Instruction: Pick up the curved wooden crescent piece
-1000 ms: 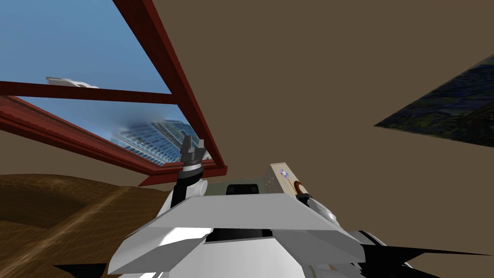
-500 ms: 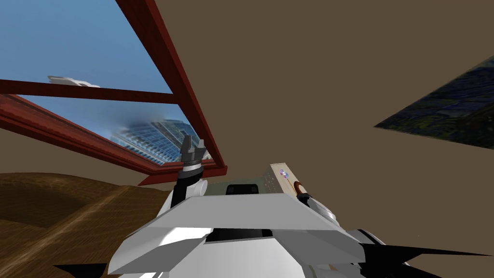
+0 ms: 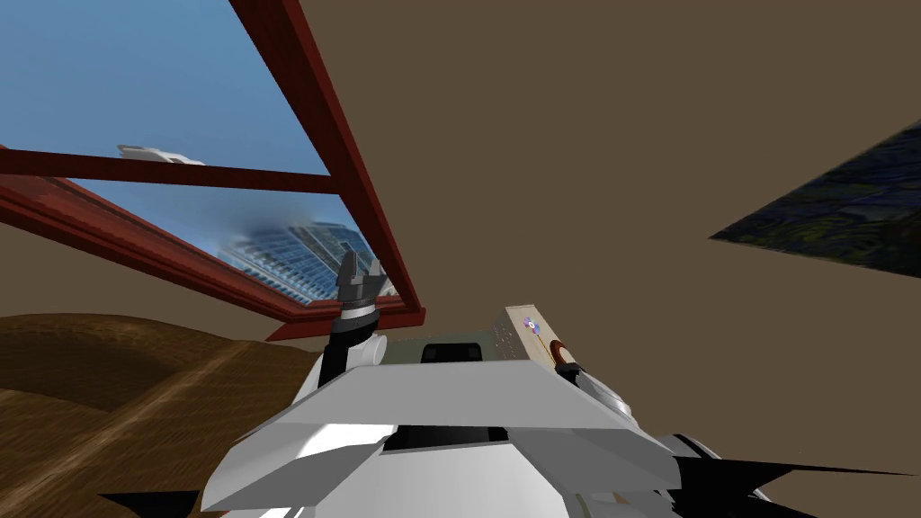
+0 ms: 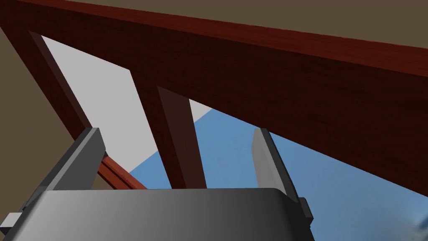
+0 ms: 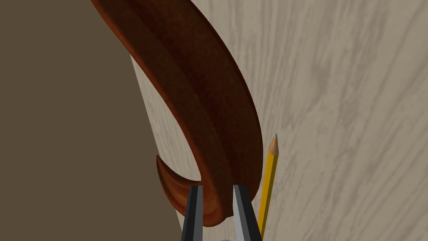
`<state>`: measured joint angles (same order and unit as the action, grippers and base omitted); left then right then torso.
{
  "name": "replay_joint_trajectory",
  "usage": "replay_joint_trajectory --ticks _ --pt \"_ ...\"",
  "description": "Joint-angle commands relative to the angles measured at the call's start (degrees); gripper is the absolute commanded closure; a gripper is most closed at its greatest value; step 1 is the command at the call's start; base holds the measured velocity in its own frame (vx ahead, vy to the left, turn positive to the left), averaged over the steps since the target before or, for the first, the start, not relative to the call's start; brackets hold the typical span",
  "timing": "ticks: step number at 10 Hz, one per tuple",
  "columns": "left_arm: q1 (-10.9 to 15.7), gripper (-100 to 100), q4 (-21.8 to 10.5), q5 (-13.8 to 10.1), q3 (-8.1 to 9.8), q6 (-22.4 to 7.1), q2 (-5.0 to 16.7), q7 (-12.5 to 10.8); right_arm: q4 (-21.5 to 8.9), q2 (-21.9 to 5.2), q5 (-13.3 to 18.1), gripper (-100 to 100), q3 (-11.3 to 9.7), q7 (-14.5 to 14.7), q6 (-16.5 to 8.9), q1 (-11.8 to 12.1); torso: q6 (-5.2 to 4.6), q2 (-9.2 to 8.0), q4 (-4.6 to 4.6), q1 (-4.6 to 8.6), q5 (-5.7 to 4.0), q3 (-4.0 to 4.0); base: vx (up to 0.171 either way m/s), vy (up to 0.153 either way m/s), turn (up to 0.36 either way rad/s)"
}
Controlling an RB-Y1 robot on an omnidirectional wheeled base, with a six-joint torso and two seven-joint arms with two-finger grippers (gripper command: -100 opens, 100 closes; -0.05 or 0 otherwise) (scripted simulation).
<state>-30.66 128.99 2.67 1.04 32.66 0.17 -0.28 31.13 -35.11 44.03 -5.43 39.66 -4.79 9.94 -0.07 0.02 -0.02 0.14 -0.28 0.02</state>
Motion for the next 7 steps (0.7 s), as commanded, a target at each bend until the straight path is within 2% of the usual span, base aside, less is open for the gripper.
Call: replay_joint_trajectory --ticks 1,6,7 --pt "0.0 0 0.0 0.0 0.0 0.0 0.0 0.0 -0.81 0.49 1.6 100 1.96 -0.01 0.93 -0.17 0.0 0.0 0.0 0.0 0.0 0.0 -0.001 0.01 -0.001" --pt "0.0 0 0.0 0.0 0.0 0.0 0.0 0.0 1.22 0.73 7.33 100 8.99 -5.38 3.21 6.66 0.01 -0.02 0.0 -0.12 -0.01 -0.01 -0.002 0.034 0.177" --pt "0.0 0 0.0 0.0 0.0 0.0 0.0 0.0 1.22 0.73 7.33 100 8.99 -5.38 3.21 6.66 0.03 -0.02 0.01 -0.12 0.03 -0.02 0.002 0.018 0.056"
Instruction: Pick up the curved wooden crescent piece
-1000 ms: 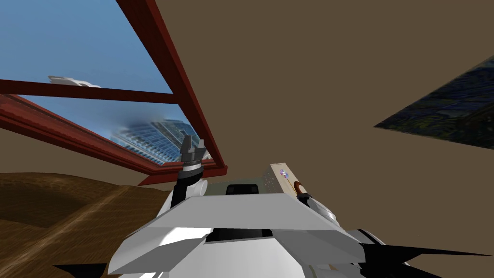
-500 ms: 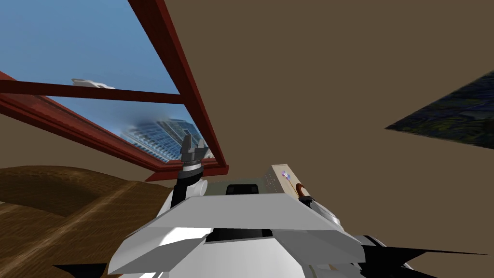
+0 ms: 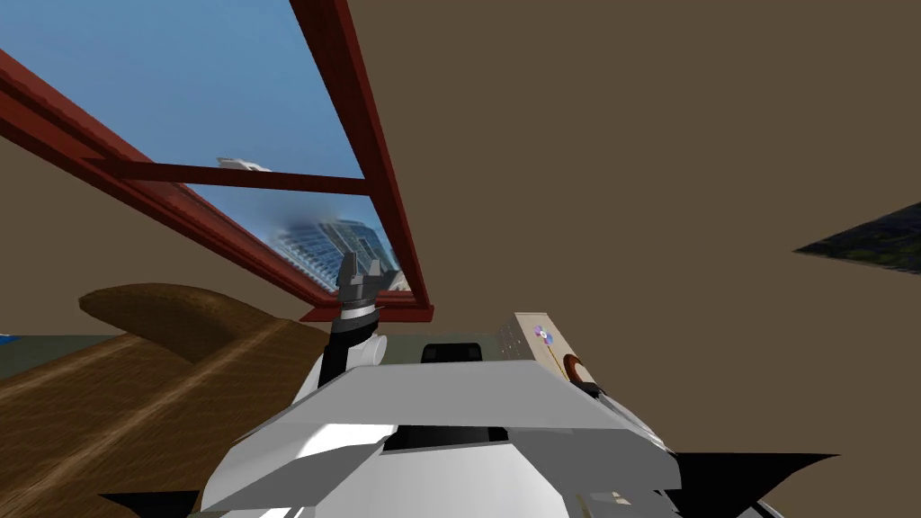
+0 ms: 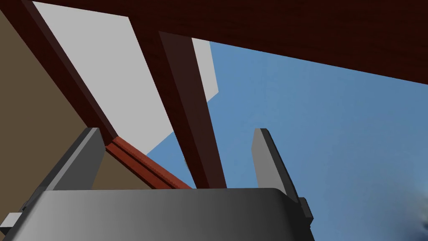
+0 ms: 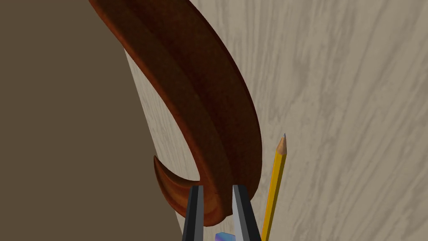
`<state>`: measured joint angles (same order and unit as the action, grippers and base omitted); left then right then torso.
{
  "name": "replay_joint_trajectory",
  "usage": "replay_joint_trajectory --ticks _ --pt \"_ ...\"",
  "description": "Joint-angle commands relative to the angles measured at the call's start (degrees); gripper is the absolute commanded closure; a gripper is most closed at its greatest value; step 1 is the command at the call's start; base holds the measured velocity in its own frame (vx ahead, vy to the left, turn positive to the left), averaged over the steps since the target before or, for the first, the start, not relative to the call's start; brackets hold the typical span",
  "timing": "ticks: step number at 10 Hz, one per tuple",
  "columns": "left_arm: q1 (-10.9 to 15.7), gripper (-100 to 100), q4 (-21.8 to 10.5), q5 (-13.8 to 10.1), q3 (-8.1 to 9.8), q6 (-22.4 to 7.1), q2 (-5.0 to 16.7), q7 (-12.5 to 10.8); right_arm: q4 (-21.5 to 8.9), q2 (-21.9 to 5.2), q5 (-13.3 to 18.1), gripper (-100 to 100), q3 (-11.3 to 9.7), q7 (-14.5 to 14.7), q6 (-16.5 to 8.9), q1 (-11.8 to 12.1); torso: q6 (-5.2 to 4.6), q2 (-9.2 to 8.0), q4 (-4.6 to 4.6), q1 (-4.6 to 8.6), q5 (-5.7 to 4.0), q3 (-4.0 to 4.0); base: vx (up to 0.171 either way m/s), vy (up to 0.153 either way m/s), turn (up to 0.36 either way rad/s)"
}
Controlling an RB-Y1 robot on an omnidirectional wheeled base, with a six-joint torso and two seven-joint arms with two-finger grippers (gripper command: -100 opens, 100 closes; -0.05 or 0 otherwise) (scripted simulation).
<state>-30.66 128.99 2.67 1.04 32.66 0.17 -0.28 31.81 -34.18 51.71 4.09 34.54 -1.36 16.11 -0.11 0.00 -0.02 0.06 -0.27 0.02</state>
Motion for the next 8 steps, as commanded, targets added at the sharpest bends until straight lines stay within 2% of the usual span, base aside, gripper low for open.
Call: replay_joint_trajectory --ticks 1,4,6,7,8 --pt "0.0 0 0.0 0.0 0.0 0.0 0.0 0.0 0.94 -0.15 0.8 100 0.89 -1.33 0.24 1.86 0.0 0.0 0.0 0.0 0.0 0.0 0.001 0.022 0.086" --pt "0.01 0 0.0 0.0 0.0 0.0 0.0 0.0 2.15 0.0 4.23 100 5.11 -4.56 1.61 5.95 0.07 0.0 0.03 -0.11 0.07 -0.01 0.0 0.039 0.193" --pt "0.0 0 0.0 0.0 0.0 0.0 0.0 0.0 2.15 0.0 4.23 100 5.06 -4.56 1.61 5.95 0.0 -0.01 0.01 -0.09 0.1 -0.01 0.003 0.012 0.01" --pt "0.0 0 0.0 0.0 0.0 0.0 0.0 0.0 2.54 -0.32 3.6 100 3.97 -5.25 1.11 6.09 -0.01 -0.01 0.01 -0.04 0.09 -0.01 0.0 0.0 0.0" --pt "0.0 0 0.0 0.0 0.0 0.0 0.0 0.0 2.4 -0.23 3.78 0 4.27 -5.02 1.3 6.07 0.02 -0.01 0.02 -0.02 0.1 -0.01 0.0 0.0 0.0"
